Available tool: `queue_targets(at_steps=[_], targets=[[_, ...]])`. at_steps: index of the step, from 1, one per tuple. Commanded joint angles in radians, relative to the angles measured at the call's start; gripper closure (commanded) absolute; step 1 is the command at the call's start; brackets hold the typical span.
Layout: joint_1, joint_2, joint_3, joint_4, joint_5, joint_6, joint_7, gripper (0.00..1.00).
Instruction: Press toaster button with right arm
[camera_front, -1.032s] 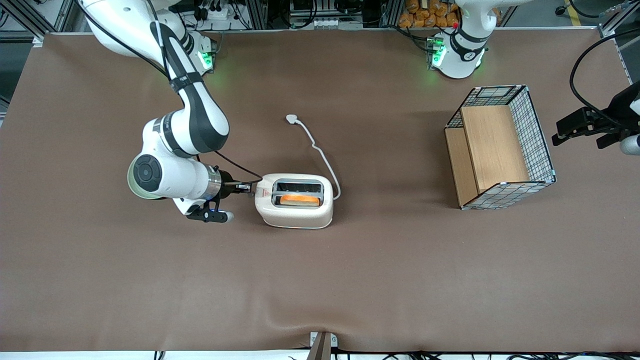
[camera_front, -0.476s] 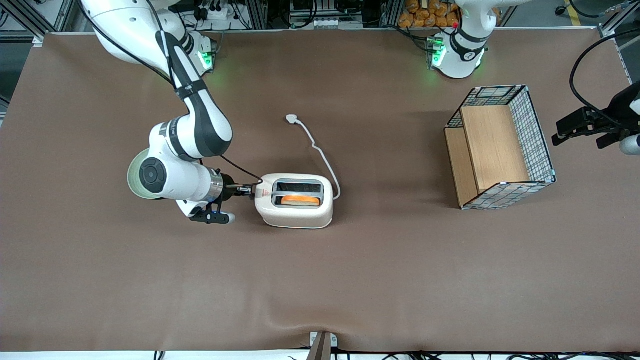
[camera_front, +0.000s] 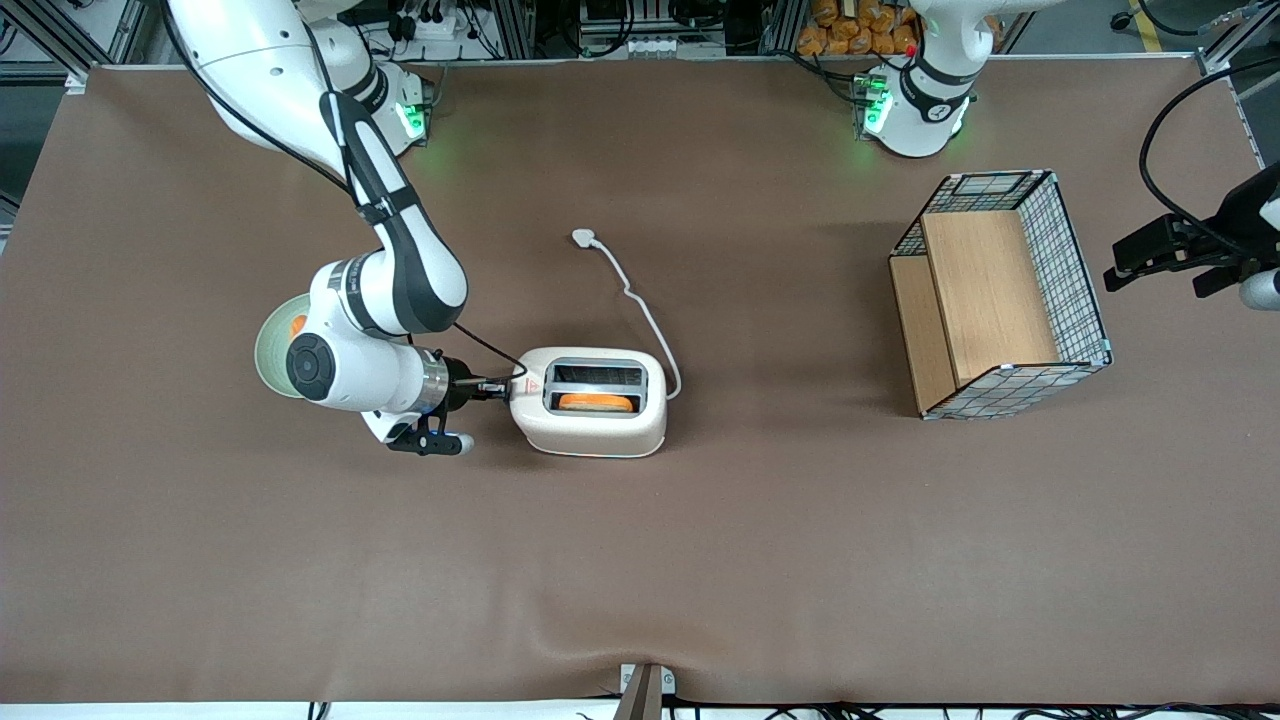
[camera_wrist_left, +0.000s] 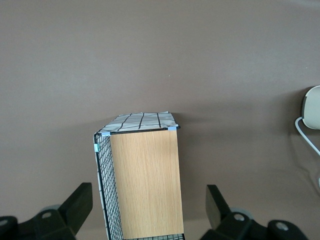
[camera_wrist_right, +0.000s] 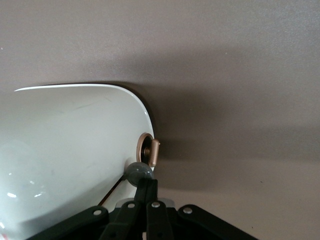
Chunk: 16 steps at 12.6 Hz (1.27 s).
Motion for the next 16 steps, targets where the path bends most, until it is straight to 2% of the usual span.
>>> queue_targets(at_steps=[1, 8, 11, 16], targets=[[0.013, 0.055, 0.007, 0.009, 0.046, 0.071, -0.029, 1.0], [-0.004, 0.065, 0.008, 0.013, 0.057, 0.068, -0.044, 1.0], [-0.01, 0.064, 0.007, 0.012, 0.219, 0.057, -0.133, 1.0], [-0.013, 0.065, 0.007, 0.009, 0.243, 0.057, -0.147, 1.0]])
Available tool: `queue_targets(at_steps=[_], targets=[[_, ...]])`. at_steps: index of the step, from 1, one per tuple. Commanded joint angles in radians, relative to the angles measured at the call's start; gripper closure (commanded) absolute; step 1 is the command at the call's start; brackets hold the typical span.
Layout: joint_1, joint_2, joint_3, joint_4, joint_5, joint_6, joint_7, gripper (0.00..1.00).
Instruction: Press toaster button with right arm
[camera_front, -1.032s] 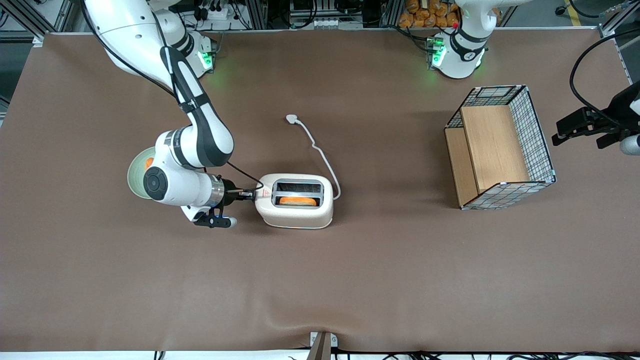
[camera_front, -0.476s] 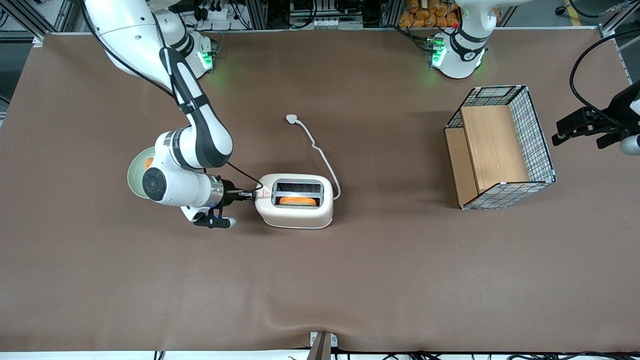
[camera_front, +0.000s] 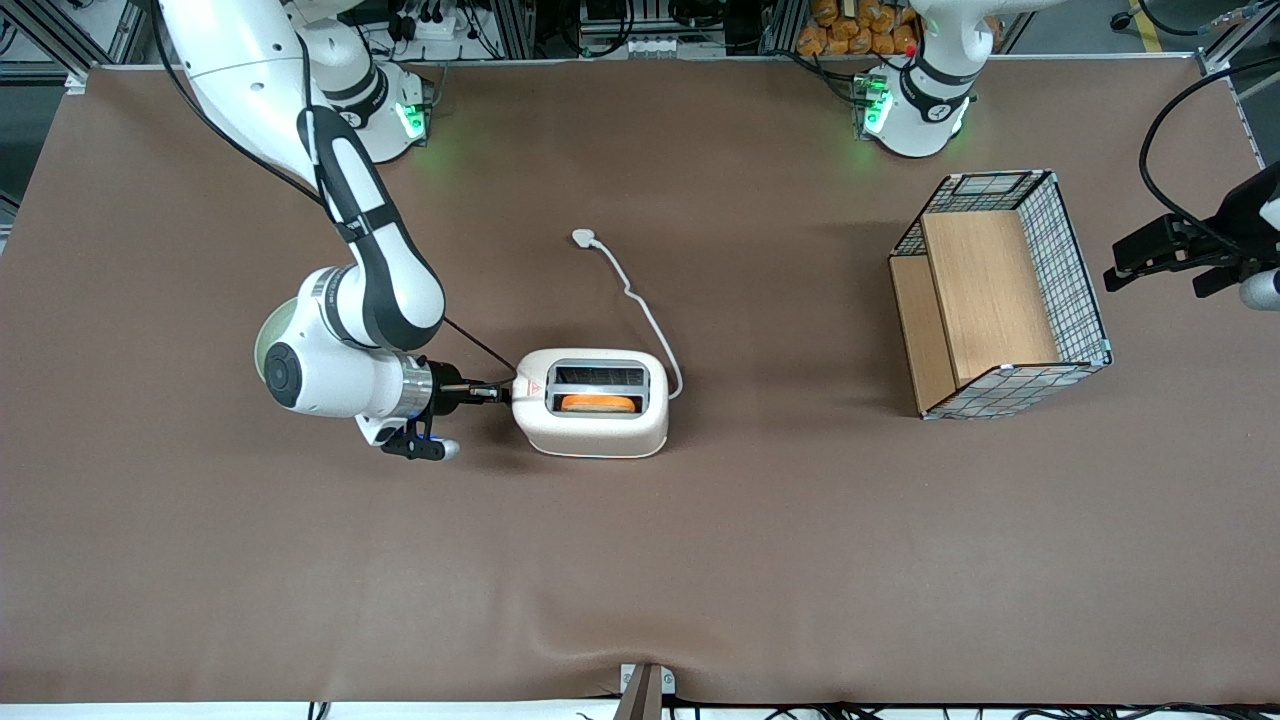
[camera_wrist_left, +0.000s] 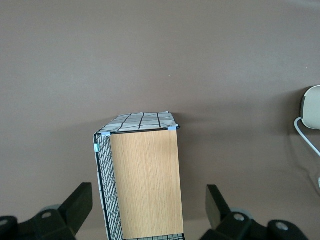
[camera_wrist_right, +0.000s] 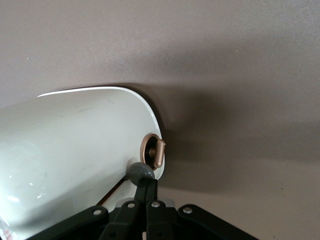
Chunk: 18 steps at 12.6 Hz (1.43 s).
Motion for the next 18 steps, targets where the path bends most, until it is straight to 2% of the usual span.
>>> queue_targets(at_steps=[1, 4, 8, 9, 10, 11, 13, 15, 17, 18], targets=[[0.008, 0.055, 0.023, 0.031, 0.064, 0.056, -0.039, 1.0], [-0.005, -0.001, 0.014, 0.042, 0.047, -0.021, -0.039, 1.0], [-0.028, -0.063, -0.084, 0.121, 0.043, -0.228, -0.033, 1.0], [-0.026, -0.072, -0.115, 0.137, 0.038, -0.269, -0.03, 0.73], [-0.028, -0.093, -0.137, 0.134, 0.035, -0.294, -0.027, 0.24], [-0.028, -0.119, -0.157, 0.131, 0.024, -0.312, -0.027, 0.0], [-0.026, -0.164, -0.193, 0.132, -0.06, -0.349, -0.027, 0.0], [-0.028, -0.213, -0.215, 0.131, -0.187, -0.351, -0.027, 0.0], [-0.026, -0.239, -0.242, 0.131, -0.285, -0.354, -0.027, 0.0], [-0.028, -0.26, -0.25, 0.129, -0.36, -0.355, -0.027, 0.0]])
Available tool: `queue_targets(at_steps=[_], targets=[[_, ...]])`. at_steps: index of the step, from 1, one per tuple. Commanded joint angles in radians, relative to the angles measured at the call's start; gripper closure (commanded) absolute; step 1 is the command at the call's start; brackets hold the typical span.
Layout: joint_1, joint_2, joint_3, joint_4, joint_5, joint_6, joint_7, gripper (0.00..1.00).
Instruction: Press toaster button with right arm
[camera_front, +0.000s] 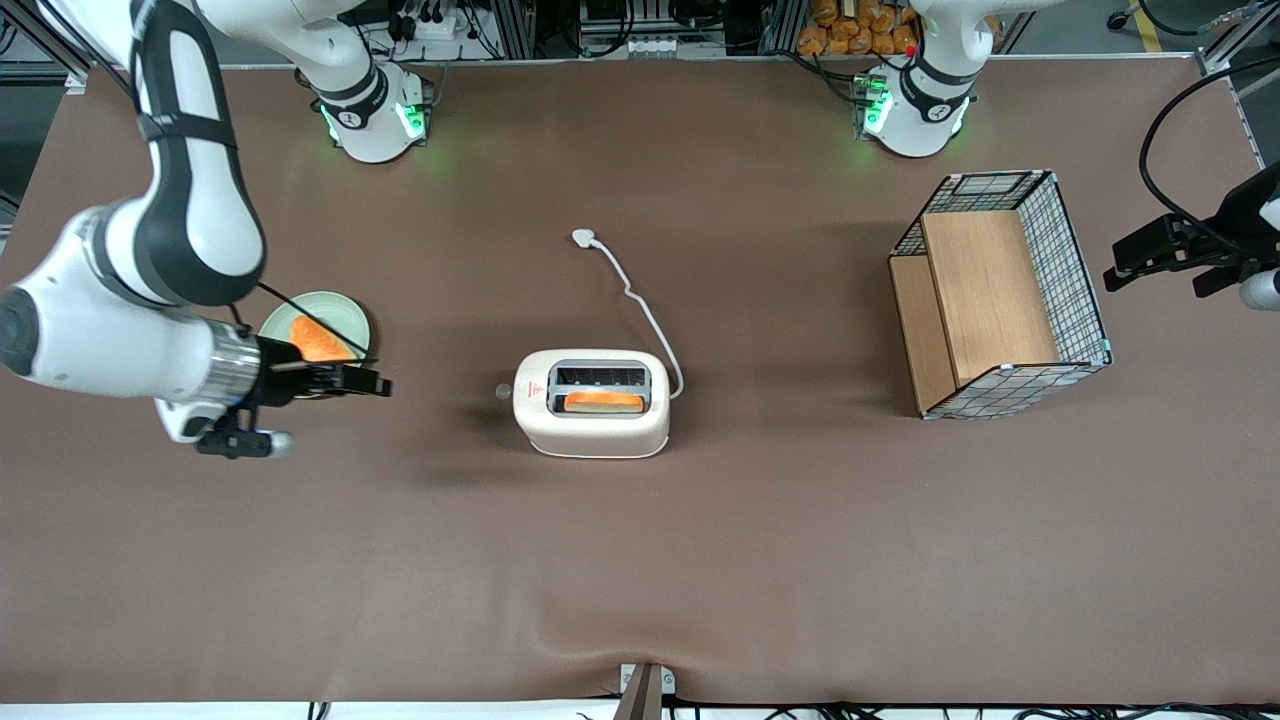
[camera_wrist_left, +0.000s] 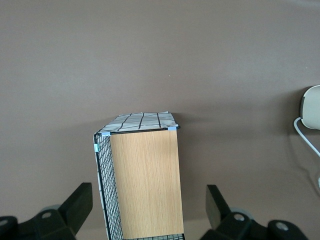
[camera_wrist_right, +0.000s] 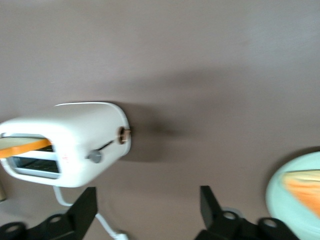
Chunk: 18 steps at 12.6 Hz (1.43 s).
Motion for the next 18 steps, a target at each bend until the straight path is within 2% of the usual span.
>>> queue_targets(at_steps=[1, 4, 8, 9, 11, 12, 16, 18], targets=[[0.0, -0.068, -0.024, -0.015, -0.162, -0.018, -0.008, 0.0], [-0.003, -0.145, -0.028, -0.013, -0.326, -0.054, -0.011, 0.0], [-0.085, -0.199, -0.008, -0.01, -0.347, -0.112, -0.015, 0.0], [-0.154, -0.22, 0.052, -0.01, -0.367, -0.141, -0.018, 0.0], [-0.327, -0.26, 0.23, -0.007, -0.425, -0.172, -0.018, 0.0], [-0.374, -0.275, 0.274, -0.006, -0.428, -0.186, -0.018, 0.0], [-0.461, -0.282, 0.346, 0.064, -0.433, -0.273, -0.006, 0.0], [-0.474, -0.277, 0.367, 0.124, -0.443, -0.324, 0.008, 0.0]])
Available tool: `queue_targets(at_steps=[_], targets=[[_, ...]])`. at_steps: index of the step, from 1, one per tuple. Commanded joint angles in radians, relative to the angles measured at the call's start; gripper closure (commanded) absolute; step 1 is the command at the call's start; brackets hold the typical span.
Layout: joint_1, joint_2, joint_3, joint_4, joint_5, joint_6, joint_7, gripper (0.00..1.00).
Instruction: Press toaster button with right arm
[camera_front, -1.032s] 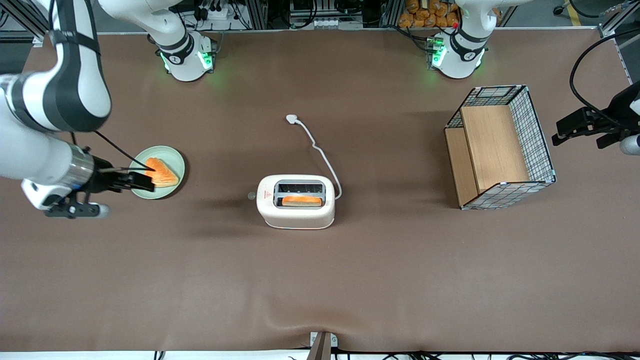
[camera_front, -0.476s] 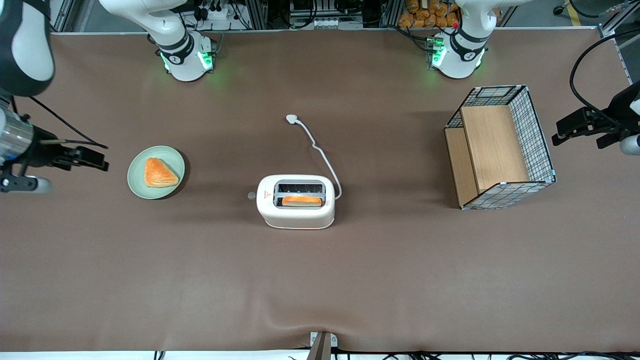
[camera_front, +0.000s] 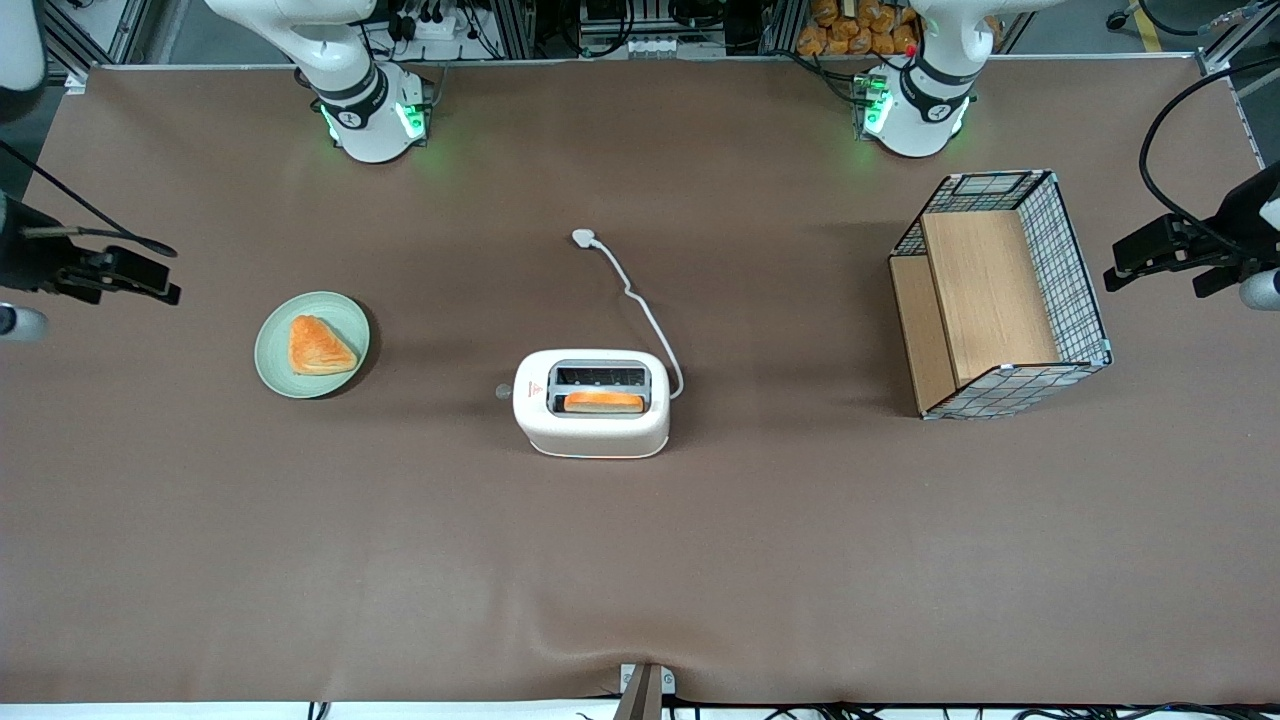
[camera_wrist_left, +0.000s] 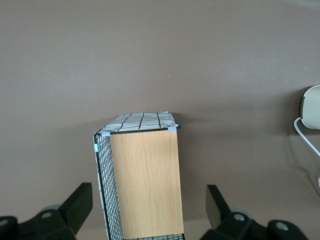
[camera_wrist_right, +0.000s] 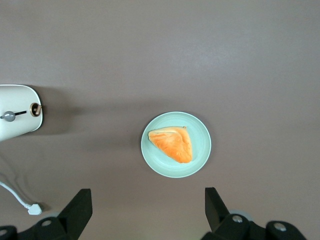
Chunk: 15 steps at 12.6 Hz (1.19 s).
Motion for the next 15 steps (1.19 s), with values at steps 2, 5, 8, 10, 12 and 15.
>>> queue_targets(at_steps=[2, 5, 8, 10, 12, 15], targets=[[-0.083, -0.007, 0.114, 0.08, -0.037, -0.088, 0.104, 0.0], [-0.077, -0.019, 0.107, 0.089, -0.073, -0.128, 0.097, 0.0], [-0.053, -0.021, 0.064, 0.091, -0.073, -0.143, 0.06, 0.0], [-0.05, -0.021, 0.059, 0.094, -0.073, -0.162, 0.058, 0.0], [-0.05, -0.019, 0.061, 0.101, -0.059, -0.162, 0.063, 0.0], [-0.051, -0.013, 0.062, 0.127, -0.031, -0.177, 0.066, 0.0]])
